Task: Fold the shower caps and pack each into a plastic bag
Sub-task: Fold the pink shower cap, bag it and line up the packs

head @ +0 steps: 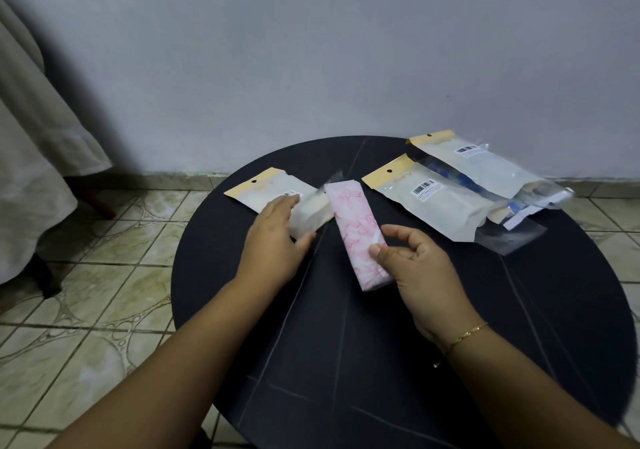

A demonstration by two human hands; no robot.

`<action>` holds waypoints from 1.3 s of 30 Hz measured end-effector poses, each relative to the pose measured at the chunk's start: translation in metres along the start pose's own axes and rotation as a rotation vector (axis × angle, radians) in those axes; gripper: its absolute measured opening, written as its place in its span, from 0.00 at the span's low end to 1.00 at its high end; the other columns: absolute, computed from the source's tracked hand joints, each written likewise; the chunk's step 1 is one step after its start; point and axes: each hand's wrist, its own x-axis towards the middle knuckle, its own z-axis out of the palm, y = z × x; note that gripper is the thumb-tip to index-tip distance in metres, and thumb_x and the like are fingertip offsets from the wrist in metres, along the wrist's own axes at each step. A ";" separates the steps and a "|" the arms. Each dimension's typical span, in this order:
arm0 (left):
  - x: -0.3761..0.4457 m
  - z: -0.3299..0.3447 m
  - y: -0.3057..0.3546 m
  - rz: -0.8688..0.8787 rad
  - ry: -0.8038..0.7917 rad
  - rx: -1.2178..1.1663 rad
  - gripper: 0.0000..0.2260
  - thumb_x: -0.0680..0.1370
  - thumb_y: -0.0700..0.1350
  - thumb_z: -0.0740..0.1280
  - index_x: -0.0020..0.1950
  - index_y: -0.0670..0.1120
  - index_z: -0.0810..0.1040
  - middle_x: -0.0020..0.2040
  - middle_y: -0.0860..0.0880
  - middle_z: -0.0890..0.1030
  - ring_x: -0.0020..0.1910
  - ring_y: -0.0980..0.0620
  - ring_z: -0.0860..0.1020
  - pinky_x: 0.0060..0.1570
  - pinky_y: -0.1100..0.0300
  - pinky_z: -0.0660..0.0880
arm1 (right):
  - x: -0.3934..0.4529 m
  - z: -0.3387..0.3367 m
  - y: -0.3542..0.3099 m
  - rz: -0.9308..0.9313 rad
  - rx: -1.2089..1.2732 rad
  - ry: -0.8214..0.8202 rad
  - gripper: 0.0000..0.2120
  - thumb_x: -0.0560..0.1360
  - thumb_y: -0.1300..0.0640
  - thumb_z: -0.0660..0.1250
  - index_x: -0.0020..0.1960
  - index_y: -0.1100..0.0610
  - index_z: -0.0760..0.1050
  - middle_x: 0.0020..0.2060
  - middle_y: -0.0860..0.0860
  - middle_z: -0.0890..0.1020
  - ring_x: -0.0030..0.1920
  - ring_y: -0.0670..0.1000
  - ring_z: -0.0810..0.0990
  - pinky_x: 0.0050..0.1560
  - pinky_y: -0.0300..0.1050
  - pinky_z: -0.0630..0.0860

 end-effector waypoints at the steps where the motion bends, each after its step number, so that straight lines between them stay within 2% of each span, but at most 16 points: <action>1: 0.000 0.002 0.002 0.007 -0.008 -0.020 0.20 0.75 0.42 0.68 0.67 0.49 0.72 0.65 0.53 0.74 0.64 0.53 0.72 0.58 0.64 0.65 | -0.001 -0.001 -0.001 0.005 0.005 0.003 0.11 0.73 0.64 0.69 0.50 0.50 0.74 0.37 0.48 0.84 0.37 0.42 0.83 0.39 0.33 0.77; 4: -0.006 0.004 0.006 0.078 -0.029 -0.013 0.13 0.76 0.37 0.63 0.55 0.51 0.80 0.56 0.55 0.79 0.53 0.53 0.77 0.51 0.61 0.72 | -0.001 -0.006 -0.005 -0.008 0.029 0.034 0.11 0.73 0.64 0.68 0.52 0.52 0.76 0.35 0.47 0.85 0.37 0.43 0.83 0.39 0.35 0.78; 6: -0.011 0.005 0.005 0.154 -0.102 0.046 0.12 0.75 0.37 0.63 0.51 0.50 0.81 0.58 0.56 0.77 0.52 0.53 0.78 0.50 0.59 0.74 | -0.001 -0.013 -0.010 -0.025 0.029 0.052 0.11 0.73 0.64 0.68 0.52 0.52 0.76 0.33 0.44 0.85 0.36 0.41 0.82 0.39 0.36 0.78; 8: -0.015 0.004 0.001 0.153 -0.198 0.118 0.09 0.75 0.42 0.65 0.51 0.52 0.81 0.66 0.57 0.71 0.56 0.56 0.76 0.53 0.59 0.74 | -0.002 -0.020 -0.015 -0.022 0.025 0.054 0.11 0.74 0.64 0.67 0.50 0.50 0.75 0.31 0.41 0.84 0.35 0.40 0.82 0.42 0.37 0.79; 10: -0.017 0.000 0.000 0.134 -0.254 0.123 0.12 0.75 0.51 0.62 0.54 0.53 0.81 0.70 0.58 0.67 0.63 0.59 0.71 0.58 0.61 0.71 | -0.003 -0.028 -0.017 -0.002 0.028 0.050 0.11 0.73 0.65 0.67 0.50 0.50 0.77 0.33 0.44 0.84 0.37 0.43 0.83 0.46 0.41 0.79; 14: -0.020 -0.004 0.004 0.118 -0.242 0.099 0.18 0.81 0.55 0.56 0.54 0.48 0.82 0.64 0.57 0.76 0.62 0.59 0.72 0.57 0.63 0.70 | -0.010 -0.039 -0.024 0.064 -0.037 -0.007 0.10 0.73 0.66 0.68 0.50 0.53 0.80 0.45 0.51 0.84 0.44 0.49 0.83 0.50 0.47 0.79; 16: -0.021 -0.002 0.003 0.124 -0.191 0.132 0.15 0.80 0.55 0.59 0.54 0.49 0.83 0.61 0.57 0.77 0.59 0.59 0.74 0.55 0.61 0.71 | -0.016 -0.044 -0.029 0.093 -0.114 -0.055 0.10 0.73 0.64 0.67 0.51 0.52 0.80 0.46 0.51 0.83 0.39 0.49 0.82 0.40 0.48 0.80; 18: -0.022 -0.001 0.003 0.146 -0.160 0.174 0.14 0.77 0.54 0.64 0.59 0.50 0.81 0.61 0.58 0.76 0.58 0.59 0.75 0.54 0.63 0.72 | -0.021 -0.047 -0.031 0.092 -0.264 -0.073 0.09 0.74 0.61 0.68 0.52 0.52 0.80 0.45 0.51 0.83 0.28 0.46 0.77 0.25 0.41 0.74; 21: -0.024 0.000 0.005 0.162 -0.127 0.188 0.20 0.75 0.53 0.68 0.66 0.50 0.75 0.64 0.59 0.73 0.57 0.58 0.75 0.52 0.62 0.73 | -0.028 -0.048 -0.032 0.061 -0.385 -0.055 0.10 0.73 0.60 0.69 0.54 0.53 0.80 0.43 0.49 0.84 0.22 0.46 0.73 0.19 0.38 0.68; 23: -0.026 0.002 0.007 0.218 -0.069 0.198 0.22 0.74 0.51 0.70 0.66 0.49 0.75 0.64 0.58 0.73 0.54 0.55 0.77 0.48 0.58 0.77 | -0.032 -0.047 -0.034 0.035 -0.395 -0.052 0.11 0.74 0.61 0.68 0.55 0.55 0.80 0.42 0.47 0.83 0.24 0.42 0.77 0.22 0.34 0.70; 26: -0.029 0.009 0.005 0.329 0.010 0.239 0.22 0.70 0.47 0.73 0.64 0.47 0.76 0.62 0.54 0.76 0.49 0.51 0.79 0.38 0.58 0.78 | -0.036 -0.042 -0.033 -0.030 -0.466 -0.055 0.12 0.73 0.61 0.68 0.56 0.55 0.80 0.41 0.42 0.82 0.34 0.40 0.81 0.32 0.29 0.76; 29: -0.032 0.011 0.006 0.389 0.058 0.281 0.24 0.67 0.45 0.75 0.62 0.47 0.77 0.60 0.52 0.77 0.49 0.50 0.80 0.33 0.60 0.75 | -0.039 -0.037 -0.030 -0.133 -0.600 -0.060 0.12 0.73 0.59 0.68 0.55 0.52 0.81 0.42 0.39 0.82 0.41 0.33 0.78 0.41 0.23 0.72; 31: -0.032 0.010 0.007 0.407 0.073 0.303 0.25 0.66 0.45 0.76 0.62 0.46 0.78 0.60 0.51 0.78 0.50 0.49 0.80 0.31 0.61 0.74 | -0.038 -0.038 -0.034 -0.102 -0.502 -0.042 0.11 0.73 0.61 0.68 0.54 0.53 0.81 0.35 0.41 0.81 0.31 0.34 0.78 0.30 0.25 0.71; 33: -0.032 0.011 0.006 0.408 0.059 0.312 0.26 0.66 0.45 0.76 0.63 0.46 0.77 0.61 0.51 0.77 0.51 0.48 0.79 0.32 0.60 0.75 | -0.034 -0.043 -0.042 0.031 -0.275 0.011 0.09 0.74 0.62 0.66 0.53 0.57 0.81 0.27 0.49 0.80 0.21 0.45 0.74 0.18 0.34 0.64; 36: -0.033 0.011 0.004 0.390 0.035 0.311 0.26 0.69 0.46 0.74 0.66 0.46 0.75 0.63 0.52 0.75 0.54 0.49 0.78 0.36 0.58 0.76 | -0.029 -0.050 -0.050 0.114 -0.041 0.078 0.07 0.75 0.63 0.64 0.51 0.61 0.79 0.25 0.55 0.77 0.17 0.48 0.69 0.16 0.32 0.58; 39: -0.034 0.012 0.004 0.373 0.029 0.285 0.26 0.70 0.47 0.73 0.67 0.47 0.74 0.63 0.53 0.74 0.56 0.50 0.77 0.38 0.58 0.76 | -0.030 -0.049 -0.048 0.111 -0.064 0.051 0.07 0.75 0.63 0.64 0.51 0.61 0.79 0.28 0.57 0.78 0.17 0.48 0.69 0.16 0.34 0.58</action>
